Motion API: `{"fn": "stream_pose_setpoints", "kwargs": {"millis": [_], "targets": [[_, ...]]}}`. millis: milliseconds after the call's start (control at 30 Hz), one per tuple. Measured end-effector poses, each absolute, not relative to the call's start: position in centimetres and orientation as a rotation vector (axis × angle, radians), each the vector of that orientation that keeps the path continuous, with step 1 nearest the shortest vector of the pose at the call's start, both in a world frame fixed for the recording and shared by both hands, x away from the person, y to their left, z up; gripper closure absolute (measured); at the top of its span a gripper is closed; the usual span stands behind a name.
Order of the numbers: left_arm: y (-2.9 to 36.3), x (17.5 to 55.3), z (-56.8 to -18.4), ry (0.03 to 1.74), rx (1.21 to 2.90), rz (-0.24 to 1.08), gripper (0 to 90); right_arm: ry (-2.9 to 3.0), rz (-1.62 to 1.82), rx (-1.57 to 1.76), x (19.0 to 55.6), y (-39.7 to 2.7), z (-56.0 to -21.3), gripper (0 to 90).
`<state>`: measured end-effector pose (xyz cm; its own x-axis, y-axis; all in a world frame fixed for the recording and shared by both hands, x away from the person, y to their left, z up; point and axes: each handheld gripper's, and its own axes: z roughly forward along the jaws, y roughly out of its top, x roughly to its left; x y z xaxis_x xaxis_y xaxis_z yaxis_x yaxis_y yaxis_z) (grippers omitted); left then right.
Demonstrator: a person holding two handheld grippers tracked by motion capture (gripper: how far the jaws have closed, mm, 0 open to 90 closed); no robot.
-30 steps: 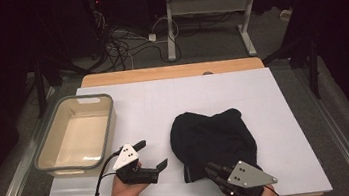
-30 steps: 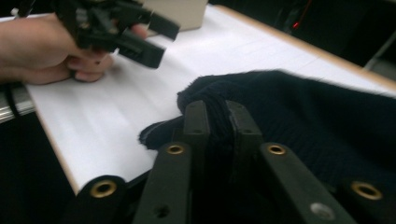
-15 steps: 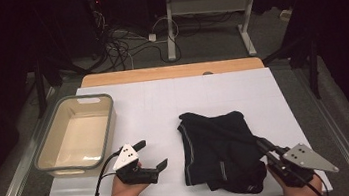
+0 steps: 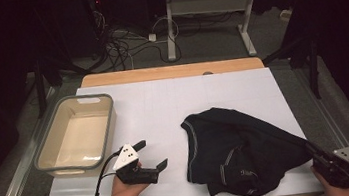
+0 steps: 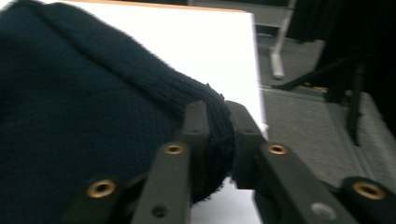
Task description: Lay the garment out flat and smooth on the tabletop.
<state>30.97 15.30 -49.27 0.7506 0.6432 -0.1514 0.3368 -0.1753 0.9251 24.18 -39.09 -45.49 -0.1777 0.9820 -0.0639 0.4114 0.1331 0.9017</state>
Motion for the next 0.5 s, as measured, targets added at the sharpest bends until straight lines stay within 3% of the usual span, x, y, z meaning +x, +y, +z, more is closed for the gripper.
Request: {"fn": "stream_pose_setpoints", "kwargs": {"millis": [33, 67, 100, 133, 267, 500], "targets": [[15.3, 31.0, -49.3, 0.768, 1.782, 0.327, 0.0, 1.697, 1.011, 1.36, 24.2, -39.1, -45.5, 77.1], [15.3, 31.0, -49.3, 0.769, 1.782, 0.328, 0.0, 1.713, 1.054, 1.317, 24.2, -37.8, -44.9, 60.8], [15.3, 31.0, -49.3, 0.769, 1.782, 0.328, 0.0, 1.713, 1.054, 1.317, 24.2, -37.8, -44.9, 60.8], [15.3, 31.0, -49.3, 0.769, 1.782, 0.329, 0.0, 1.733, 1.089, 1.253, 24.2, -36.2, -43.9, 53.5], [15.3, 31.0, -49.3, 0.77, 1.782, 0.328, 0.0, 1.806, 1.138, 1.102, 23.5, -32.7, -42.1, 52.9], [15.3, 31.0, -49.3, 0.768, 1.781, 0.326, 0.0, 2.008, 1.256, 0.929, 22.6, -27.3, -42.3, 51.6]]}}
